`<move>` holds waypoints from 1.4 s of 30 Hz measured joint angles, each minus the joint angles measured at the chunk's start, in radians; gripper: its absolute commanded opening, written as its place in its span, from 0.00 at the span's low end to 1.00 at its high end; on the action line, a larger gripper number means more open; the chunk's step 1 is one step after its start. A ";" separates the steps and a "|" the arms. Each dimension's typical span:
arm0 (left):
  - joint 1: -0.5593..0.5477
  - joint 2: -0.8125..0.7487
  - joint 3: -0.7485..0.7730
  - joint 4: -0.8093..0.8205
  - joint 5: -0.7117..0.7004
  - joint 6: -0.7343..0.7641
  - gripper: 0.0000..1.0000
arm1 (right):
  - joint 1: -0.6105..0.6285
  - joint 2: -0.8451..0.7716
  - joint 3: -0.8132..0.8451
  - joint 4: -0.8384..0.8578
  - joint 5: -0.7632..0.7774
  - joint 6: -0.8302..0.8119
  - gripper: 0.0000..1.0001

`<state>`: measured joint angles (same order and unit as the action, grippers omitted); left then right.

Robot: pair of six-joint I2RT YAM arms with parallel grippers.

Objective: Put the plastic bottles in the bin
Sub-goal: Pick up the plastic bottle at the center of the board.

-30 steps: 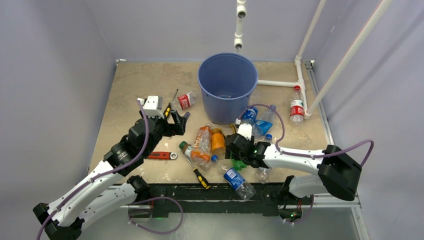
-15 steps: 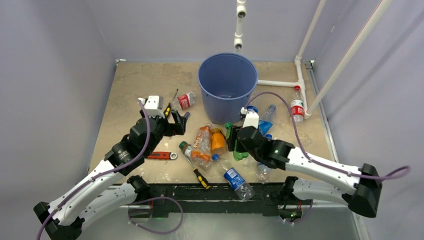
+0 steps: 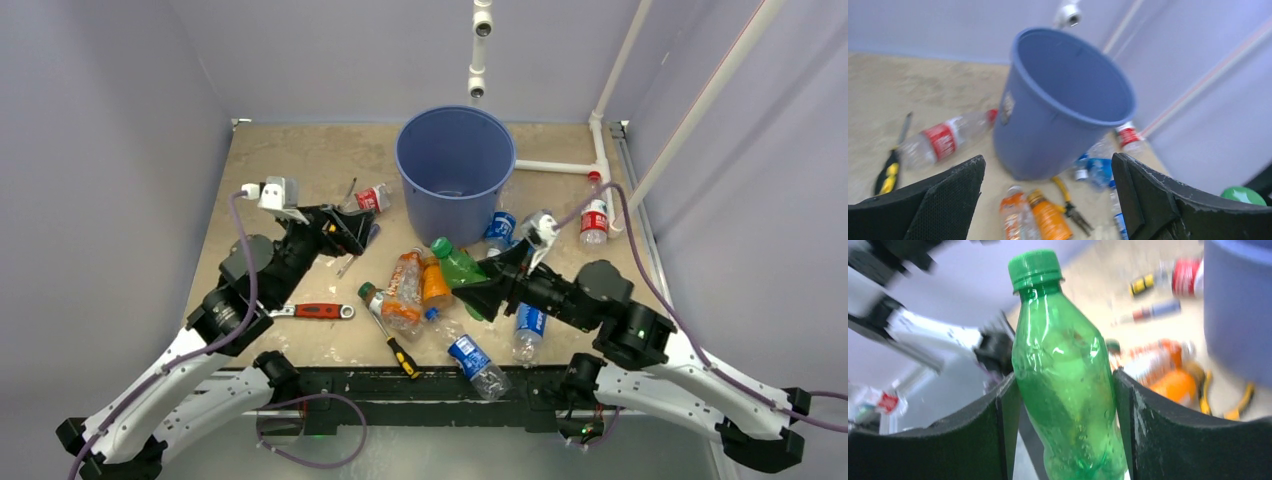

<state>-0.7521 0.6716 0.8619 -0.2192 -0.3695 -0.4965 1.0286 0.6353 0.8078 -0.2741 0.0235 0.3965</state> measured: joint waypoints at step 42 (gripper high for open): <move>-0.052 0.325 0.117 0.637 0.865 -0.172 0.74 | 0.001 0.072 -0.284 0.917 -0.043 0.066 0.34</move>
<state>-0.8040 0.9966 0.9791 0.4179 0.4953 -0.6682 1.0294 0.7078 0.5240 0.6434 -0.0200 0.4622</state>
